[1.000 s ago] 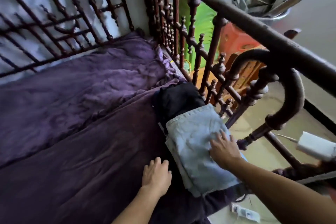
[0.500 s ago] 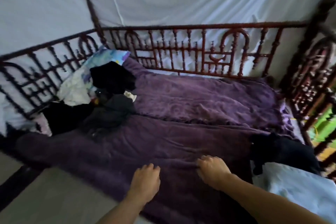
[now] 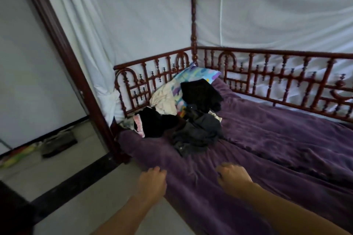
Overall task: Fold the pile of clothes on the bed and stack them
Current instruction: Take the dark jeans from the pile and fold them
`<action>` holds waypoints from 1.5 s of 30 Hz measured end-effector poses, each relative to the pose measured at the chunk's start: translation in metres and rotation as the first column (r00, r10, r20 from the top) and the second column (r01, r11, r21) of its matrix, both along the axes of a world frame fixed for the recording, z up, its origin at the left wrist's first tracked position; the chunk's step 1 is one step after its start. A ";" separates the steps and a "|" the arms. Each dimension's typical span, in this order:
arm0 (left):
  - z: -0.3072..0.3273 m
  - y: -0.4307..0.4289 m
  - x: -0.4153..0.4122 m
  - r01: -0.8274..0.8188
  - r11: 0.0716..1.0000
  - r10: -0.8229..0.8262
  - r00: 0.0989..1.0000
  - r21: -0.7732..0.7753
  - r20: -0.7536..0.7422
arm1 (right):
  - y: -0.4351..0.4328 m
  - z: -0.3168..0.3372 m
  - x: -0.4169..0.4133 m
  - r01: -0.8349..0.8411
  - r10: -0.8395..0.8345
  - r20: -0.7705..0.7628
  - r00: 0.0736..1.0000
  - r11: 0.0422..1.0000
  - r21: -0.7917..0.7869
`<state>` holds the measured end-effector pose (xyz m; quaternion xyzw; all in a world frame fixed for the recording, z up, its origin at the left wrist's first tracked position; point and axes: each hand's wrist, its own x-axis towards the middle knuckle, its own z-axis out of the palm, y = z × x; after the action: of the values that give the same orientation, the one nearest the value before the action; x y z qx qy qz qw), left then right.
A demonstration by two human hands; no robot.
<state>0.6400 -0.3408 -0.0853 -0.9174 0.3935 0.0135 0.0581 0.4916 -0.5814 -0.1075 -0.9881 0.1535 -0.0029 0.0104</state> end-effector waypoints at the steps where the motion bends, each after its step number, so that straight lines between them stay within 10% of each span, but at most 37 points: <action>1: 0.000 0.008 0.014 -0.013 1.000 0.013 1.000 -0.014 -0.021 | 0.004 0.000 0.016 -0.016 0.016 -0.009 1.000 1.000 0.000; 30: -0.070 -0.158 0.435 0.191 0.982 -0.183 0.955 0.010 -0.233 | -0.145 -0.115 0.397 0.358 -0.292 -0.280 0.914 0.907 0.223; 45: -0.183 -0.290 0.618 0.442 0.897 -0.378 0.786 0.017 -0.490 | -0.209 -0.208 0.552 0.809 -0.668 -0.460 0.585 0.439 0.392</action>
<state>1.2578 -0.6307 -0.2681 -0.7721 0.5837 0.2503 0.0215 1.0437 -0.7906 -0.3153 -0.7597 0.5653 0.1560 0.2811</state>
